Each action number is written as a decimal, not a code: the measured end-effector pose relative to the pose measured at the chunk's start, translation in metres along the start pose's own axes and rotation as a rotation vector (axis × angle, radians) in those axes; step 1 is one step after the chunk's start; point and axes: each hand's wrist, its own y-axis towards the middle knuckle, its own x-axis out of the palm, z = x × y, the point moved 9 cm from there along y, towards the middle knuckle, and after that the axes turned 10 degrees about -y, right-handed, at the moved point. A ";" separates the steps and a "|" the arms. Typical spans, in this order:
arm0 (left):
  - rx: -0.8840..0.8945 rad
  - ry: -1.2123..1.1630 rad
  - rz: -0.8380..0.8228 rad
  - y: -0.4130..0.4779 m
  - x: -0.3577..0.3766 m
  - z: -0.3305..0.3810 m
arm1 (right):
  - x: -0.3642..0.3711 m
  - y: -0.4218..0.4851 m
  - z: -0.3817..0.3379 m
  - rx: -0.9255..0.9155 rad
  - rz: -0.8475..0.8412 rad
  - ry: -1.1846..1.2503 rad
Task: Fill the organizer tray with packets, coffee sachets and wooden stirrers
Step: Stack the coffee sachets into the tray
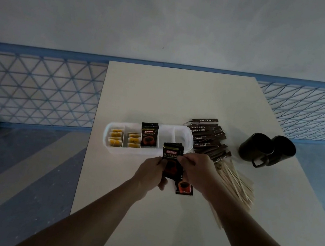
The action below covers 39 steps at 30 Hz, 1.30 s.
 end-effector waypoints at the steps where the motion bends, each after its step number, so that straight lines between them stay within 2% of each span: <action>1: 0.004 -0.016 0.011 0.001 -0.003 0.002 | 0.003 0.001 0.000 0.001 -0.037 0.008; 6: 0.058 -0.015 0.035 0.003 -0.010 0.016 | 0.011 0.006 -0.005 -0.030 -0.109 0.011; 11: 0.160 -0.029 -0.065 0.002 -0.010 0.038 | 0.005 0.017 -0.021 -0.097 -0.061 -0.042; 14: 0.210 0.018 -0.049 0.004 -0.019 0.052 | 0.000 0.027 -0.035 -0.129 -0.029 -0.056; 17: 0.244 0.153 0.021 0.009 -0.035 0.065 | -0.002 0.036 -0.050 -0.152 0.004 -0.075; 20: 0.358 0.463 0.159 0.013 -0.057 0.088 | -0.004 0.044 -0.067 -0.210 0.029 -0.124; 22: 0.388 0.509 0.237 0.016 -0.075 0.099 | -0.003 0.051 -0.077 -0.248 0.042 -0.151; 26: 0.359 0.706 0.275 0.029 -0.098 0.105 | 0.004 0.064 -0.089 -0.264 0.076 -0.232; 31: 0.169 1.007 0.187 0.053 -0.109 0.082 | 0.020 0.076 -0.098 -0.261 0.071 -0.369; 34: 0.136 1.038 0.168 0.060 -0.111 0.069 | 0.029 0.079 -0.101 -0.251 0.054 -0.439; 39: 0.246 1.021 0.208 0.061 -0.110 0.071 | 0.047 0.082 -0.105 -0.271 -0.016 -0.438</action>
